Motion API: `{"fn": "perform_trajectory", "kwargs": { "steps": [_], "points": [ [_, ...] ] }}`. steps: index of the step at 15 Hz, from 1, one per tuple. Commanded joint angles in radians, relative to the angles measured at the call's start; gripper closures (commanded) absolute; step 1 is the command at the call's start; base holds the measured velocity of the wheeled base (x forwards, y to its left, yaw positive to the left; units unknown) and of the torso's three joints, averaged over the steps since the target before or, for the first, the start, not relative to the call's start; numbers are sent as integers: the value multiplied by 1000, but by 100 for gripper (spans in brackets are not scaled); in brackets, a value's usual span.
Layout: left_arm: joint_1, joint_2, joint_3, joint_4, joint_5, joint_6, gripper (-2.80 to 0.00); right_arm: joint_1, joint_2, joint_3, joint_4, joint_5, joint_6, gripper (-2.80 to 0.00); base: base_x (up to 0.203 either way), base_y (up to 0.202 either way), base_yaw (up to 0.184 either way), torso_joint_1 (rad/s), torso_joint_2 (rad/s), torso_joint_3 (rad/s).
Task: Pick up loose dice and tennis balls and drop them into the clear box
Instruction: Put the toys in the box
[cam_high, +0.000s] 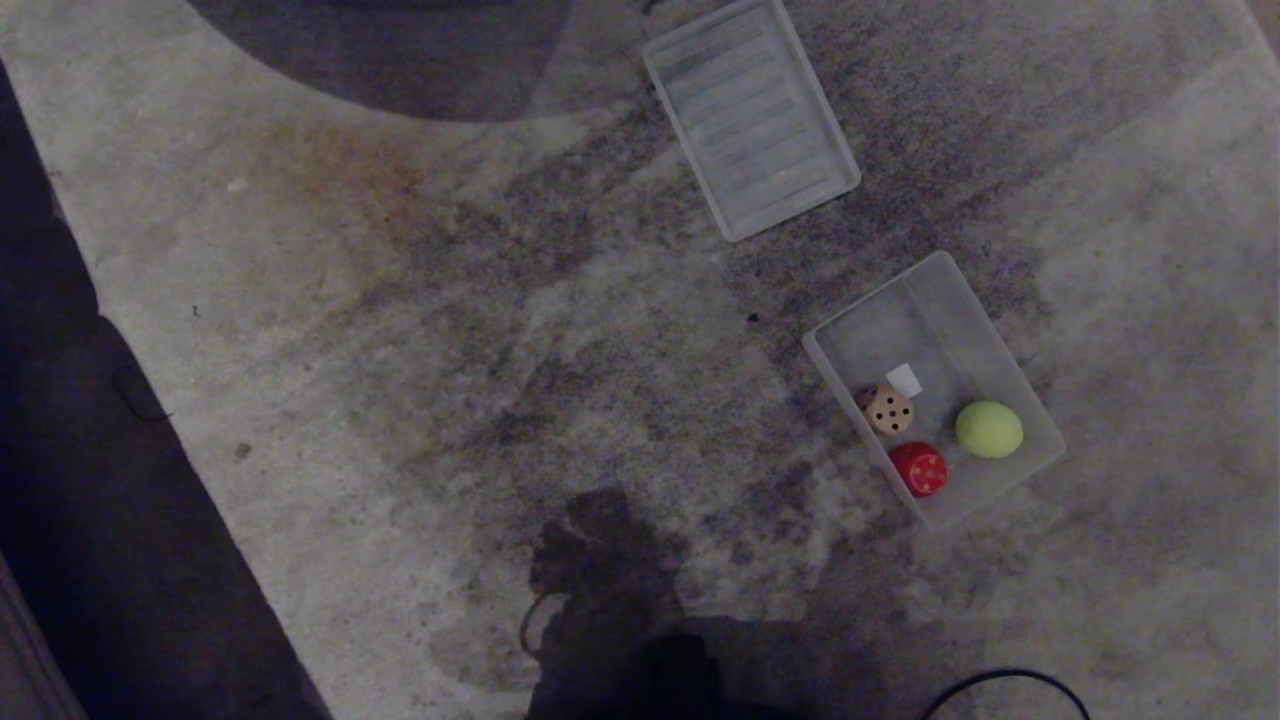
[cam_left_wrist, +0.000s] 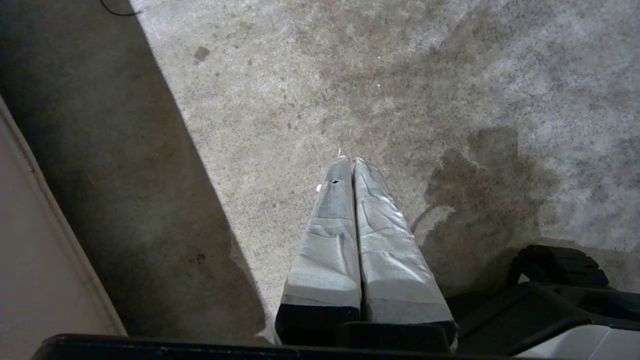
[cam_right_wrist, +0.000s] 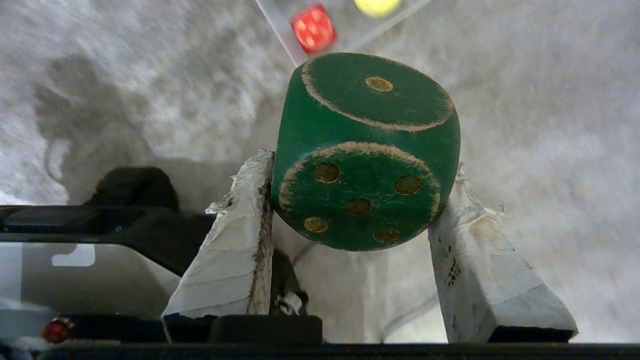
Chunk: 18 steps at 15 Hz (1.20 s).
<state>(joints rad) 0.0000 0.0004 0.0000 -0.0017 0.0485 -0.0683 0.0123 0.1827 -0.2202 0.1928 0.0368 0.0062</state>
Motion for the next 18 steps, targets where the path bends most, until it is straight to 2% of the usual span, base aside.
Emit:
{"fn": "perform_trajectory", "kwargs": {
  "steps": [1, 4, 10, 14, 16, 18],
  "points": [
    [0, 1, 0, 0, 1, -1, 0, 0, 289, -77, -10, 11, 2, 0, 0, 0, 0, 0, 0, 0],
    [0, 0, 0, 0, 1, -1, 0, 3, 679, -122, -174, 21, 45, 0, 0, 0, 0, 0, 0, 0],
    [0, 1, 0, 0, 1, -1, 0, 27, 1417, -200, -730, 29, 127, 0, 0, 0, 0, 0, 0, 0],
    [0, 0, 0, 0, 1, -1, 0, 40, 1675, -368, -878, 32, 160, 0, 0, 0, 0, 0, 0, 0],
    [0, 0, 0, 0, 1, -1, 0, 41, 1751, -414, -909, 33, 162, 0, 0, 0, 0, 0, 0, 0],
    [0, 1, 0, 0, 1, -1, 0, 41, 1808, -439, -1016, 30, 161, 0, 0, 0, 0, 0, 0, 0]
  ]
}}
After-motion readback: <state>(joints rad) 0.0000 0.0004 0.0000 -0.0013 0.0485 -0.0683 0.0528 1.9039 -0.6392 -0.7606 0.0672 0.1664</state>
